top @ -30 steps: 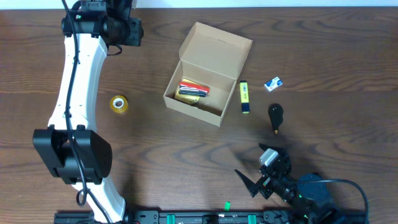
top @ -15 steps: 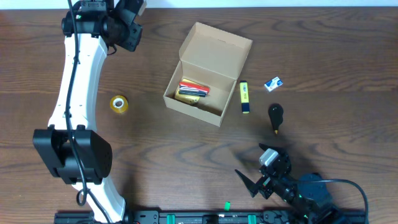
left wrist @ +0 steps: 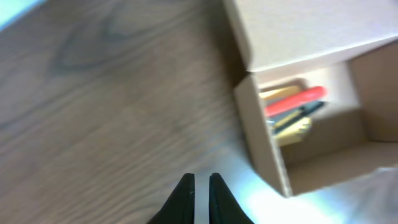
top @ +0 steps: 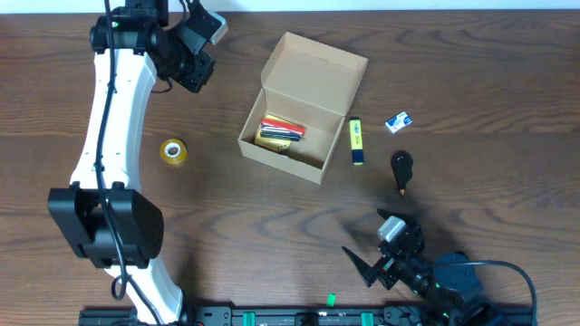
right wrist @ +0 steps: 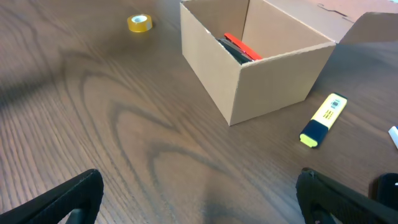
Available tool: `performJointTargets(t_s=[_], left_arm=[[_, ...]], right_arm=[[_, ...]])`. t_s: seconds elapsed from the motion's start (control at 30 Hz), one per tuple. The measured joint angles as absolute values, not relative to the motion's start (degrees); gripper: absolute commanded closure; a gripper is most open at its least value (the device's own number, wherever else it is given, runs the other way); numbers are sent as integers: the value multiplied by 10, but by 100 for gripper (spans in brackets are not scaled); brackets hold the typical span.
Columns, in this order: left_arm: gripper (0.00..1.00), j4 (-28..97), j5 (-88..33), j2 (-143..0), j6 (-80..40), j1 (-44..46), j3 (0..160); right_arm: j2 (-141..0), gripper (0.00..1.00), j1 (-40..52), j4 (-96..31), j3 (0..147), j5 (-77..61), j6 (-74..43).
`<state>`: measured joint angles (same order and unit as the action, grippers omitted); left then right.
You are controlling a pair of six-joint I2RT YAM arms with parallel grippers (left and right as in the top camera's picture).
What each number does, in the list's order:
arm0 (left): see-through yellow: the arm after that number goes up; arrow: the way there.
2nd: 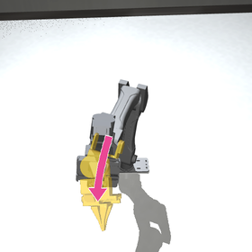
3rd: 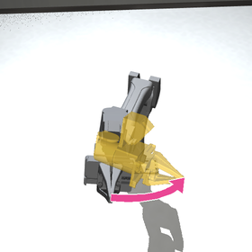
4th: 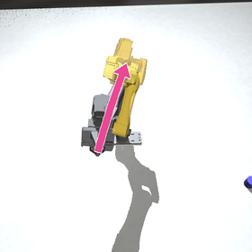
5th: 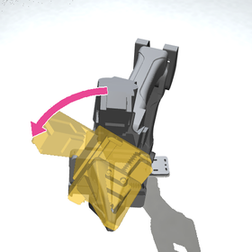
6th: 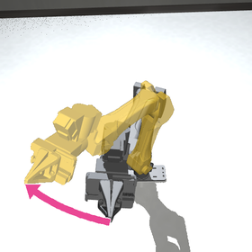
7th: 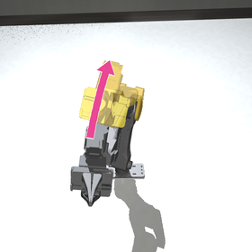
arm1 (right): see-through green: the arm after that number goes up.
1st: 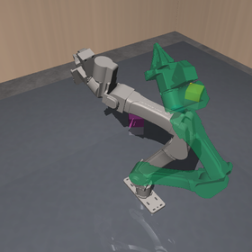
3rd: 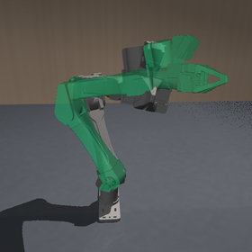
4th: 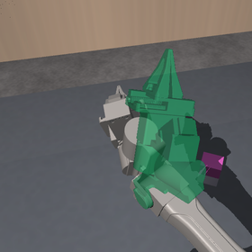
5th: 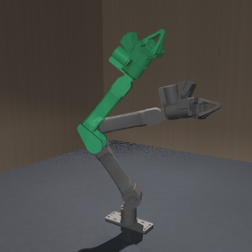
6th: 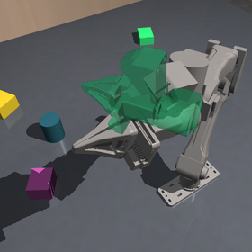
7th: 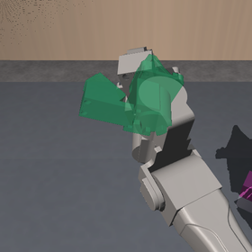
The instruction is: Pack container
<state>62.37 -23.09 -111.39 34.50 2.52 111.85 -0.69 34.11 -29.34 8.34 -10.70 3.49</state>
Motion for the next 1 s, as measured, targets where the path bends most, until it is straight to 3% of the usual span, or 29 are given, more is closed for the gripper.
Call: performJointTargets(t_s=[0.17,0.23,0.3,0.37,0.43,0.67,0.83,1.0], left_arm=[[94,662,-246,-1115,312,54,1119],[83,658,-232,-1120,286,74,1119],[80,652,-200,-1133,244,92,1119],[67,648,-170,-1152,200,104,1119],[64,647,-154,-1171,170,110,1119],[63,636,-127,-1230,96,110,1119],[71,633,-121,-1241,82,110,1119],[70,635,-118,-1241,75,110,1119]], right_arm=[[-7,1,341,-293,83,-107,35],[-7,1,341,-293,83,-107,35],[-7,1,341,-293,83,-107,35],[-7,1,341,-293,83,-107,35],[-7,1,341,-293,83,-107,35],[-7,1,341,-293,83,-107,35],[-7,1,341,-293,83,-107,35],[-7,1,341,-293,83,-107,35]])
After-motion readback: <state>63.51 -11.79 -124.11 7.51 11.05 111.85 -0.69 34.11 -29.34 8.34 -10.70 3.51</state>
